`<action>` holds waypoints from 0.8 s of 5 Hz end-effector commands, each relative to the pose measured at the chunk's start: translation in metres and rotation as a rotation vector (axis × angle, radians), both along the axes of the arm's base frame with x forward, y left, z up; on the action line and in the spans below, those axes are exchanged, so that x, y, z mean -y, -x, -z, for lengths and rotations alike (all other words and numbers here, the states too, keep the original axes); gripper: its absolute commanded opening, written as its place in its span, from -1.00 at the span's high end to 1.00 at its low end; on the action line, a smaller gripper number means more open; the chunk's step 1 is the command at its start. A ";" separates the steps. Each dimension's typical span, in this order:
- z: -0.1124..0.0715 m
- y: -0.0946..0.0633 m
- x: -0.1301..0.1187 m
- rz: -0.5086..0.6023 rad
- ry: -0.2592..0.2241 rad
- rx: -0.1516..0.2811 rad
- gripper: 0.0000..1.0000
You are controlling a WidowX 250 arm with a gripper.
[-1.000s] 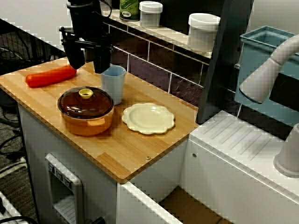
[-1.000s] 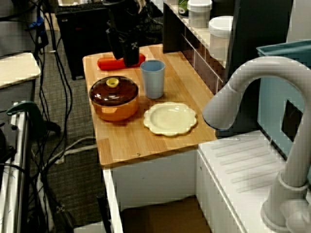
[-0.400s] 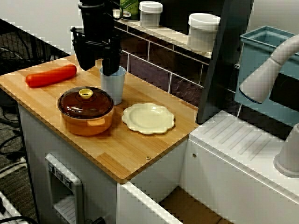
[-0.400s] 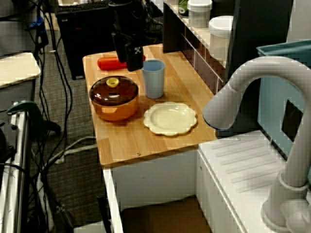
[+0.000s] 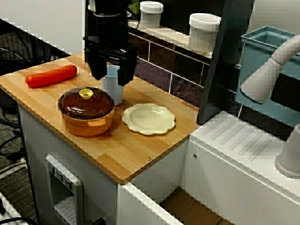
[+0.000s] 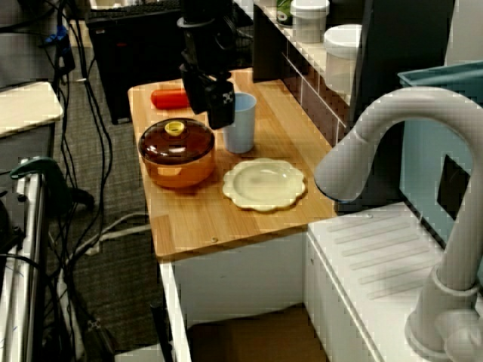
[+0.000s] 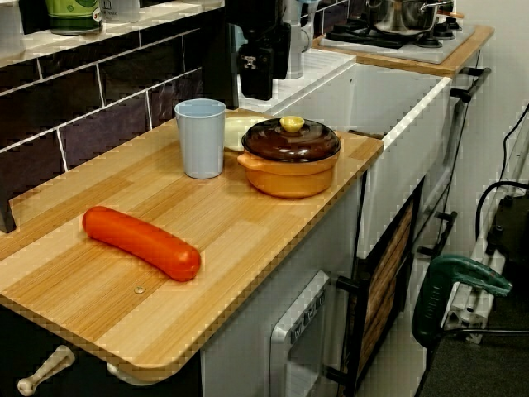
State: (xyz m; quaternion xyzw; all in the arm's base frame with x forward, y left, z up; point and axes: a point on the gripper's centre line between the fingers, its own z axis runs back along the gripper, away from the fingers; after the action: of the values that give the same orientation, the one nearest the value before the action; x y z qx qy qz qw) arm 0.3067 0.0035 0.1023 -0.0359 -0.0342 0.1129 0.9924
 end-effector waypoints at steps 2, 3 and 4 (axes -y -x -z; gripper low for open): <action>0.010 -0.028 0.030 -0.016 -0.024 -0.005 -0.56; 0.016 -0.037 0.033 -0.018 -0.033 -0.016 1.00; 0.017 -0.039 0.029 -0.018 -0.032 -0.018 1.00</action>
State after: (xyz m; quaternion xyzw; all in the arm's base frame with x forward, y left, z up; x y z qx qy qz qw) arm 0.3358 -0.0305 0.0728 -0.0141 -0.0043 0.1204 0.9926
